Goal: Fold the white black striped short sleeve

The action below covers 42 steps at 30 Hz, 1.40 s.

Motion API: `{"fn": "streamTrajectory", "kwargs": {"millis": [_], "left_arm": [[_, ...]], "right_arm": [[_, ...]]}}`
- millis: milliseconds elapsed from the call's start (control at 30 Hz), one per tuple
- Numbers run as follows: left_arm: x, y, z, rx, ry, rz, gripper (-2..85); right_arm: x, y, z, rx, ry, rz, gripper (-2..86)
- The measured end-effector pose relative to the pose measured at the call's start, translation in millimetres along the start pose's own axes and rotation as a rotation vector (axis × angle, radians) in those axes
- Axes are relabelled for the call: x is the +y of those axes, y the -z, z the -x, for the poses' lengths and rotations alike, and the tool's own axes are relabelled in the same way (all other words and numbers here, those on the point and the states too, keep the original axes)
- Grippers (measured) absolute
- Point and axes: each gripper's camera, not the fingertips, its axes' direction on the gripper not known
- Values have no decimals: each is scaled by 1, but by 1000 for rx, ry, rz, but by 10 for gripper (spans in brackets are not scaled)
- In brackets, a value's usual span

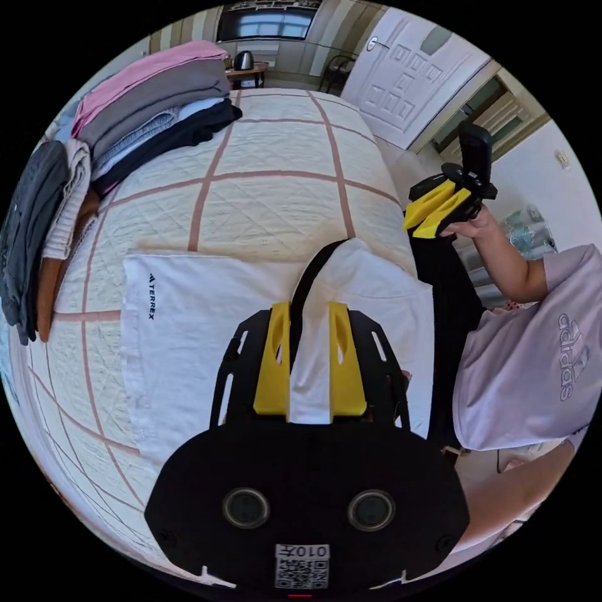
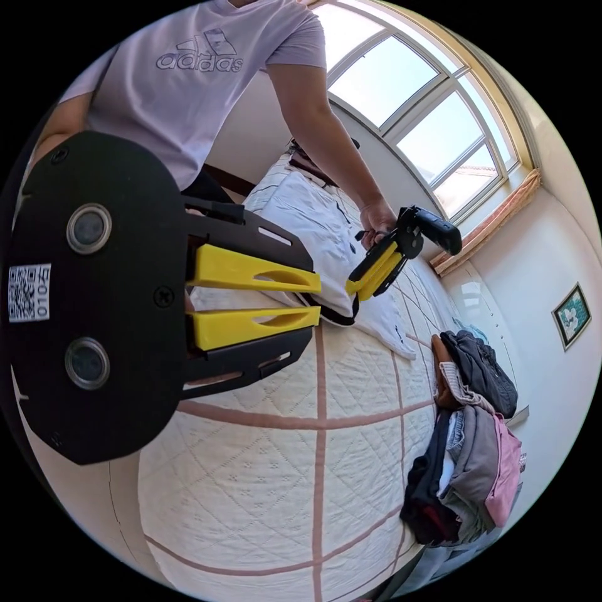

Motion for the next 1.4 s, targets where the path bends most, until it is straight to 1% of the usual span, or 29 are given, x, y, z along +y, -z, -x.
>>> {"fn": "streamTrajectory", "kwargs": {"millis": [33,67,100,200,233,267,333,367,433,500,567,700,800,867,933,1033,1100,1233,1333,1400], "left_arm": [[12,6,2,116,-23,-74,40],[19,9,2,157,-33,-107,35],[33,17,-1,181,-53,-158,26],[66,35,-14,165,-75,-246,13],[78,41,-20,169,-90,-276,10],[83,43,-23,168,-91,-284,9],[98,44,-31,152,-95,-286,5],[101,43,-33,150,-102,-285,5],[111,40,-45,127,-153,-286,4],[118,38,-53,103,-188,-292,3],[124,33,-54,98,-193,-289,3],[140,22,-56,108,-242,-304,3],[151,19,-61,108,-290,-324,3],[155,17,-61,107,-298,-326,3],[159,13,-57,103,-290,-332,3],[159,3,-40,83,-231,-323,3],[153,-10,-21,62,-146,-284,3],[135,-59,30,51,27,-172,3],[126,-89,61,86,93,-137,3],[123,-103,77,114,129,-118,3]], "right_arm": [[-1,3,-2,-18,6,-11,56],[-3,6,-5,-38,16,-19,56],[-4,7,-6,-45,22,-20,56],[-15,11,-14,-114,54,-3,54],[-21,14,-16,-192,79,-7,52],[-27,17,-18,-273,100,-23,51],[-34,21,-22,-364,120,-53,47],[-40,23,-27,-369,109,-60,42],[-48,19,-34,-309,88,-33,34],[-56,12,-33,-300,113,24,32],[-68,-4,-28,-352,145,106,30],[-91,-37,-24,-298,124,218,29],[-115,-50,-5,-330,186,243,29],[-130,-52,17,-420,299,244,29],[-135,-56,25,-446,346,257,29],[-134,-73,-1,-361,206,335,28],[-126,-70,-16,-327,134,304,28],[-104,-37,-35,-185,30,170,28],[-86,-12,-42,-72,-55,108,30],[-75,1,-38,-8,-68,70,33]]}}
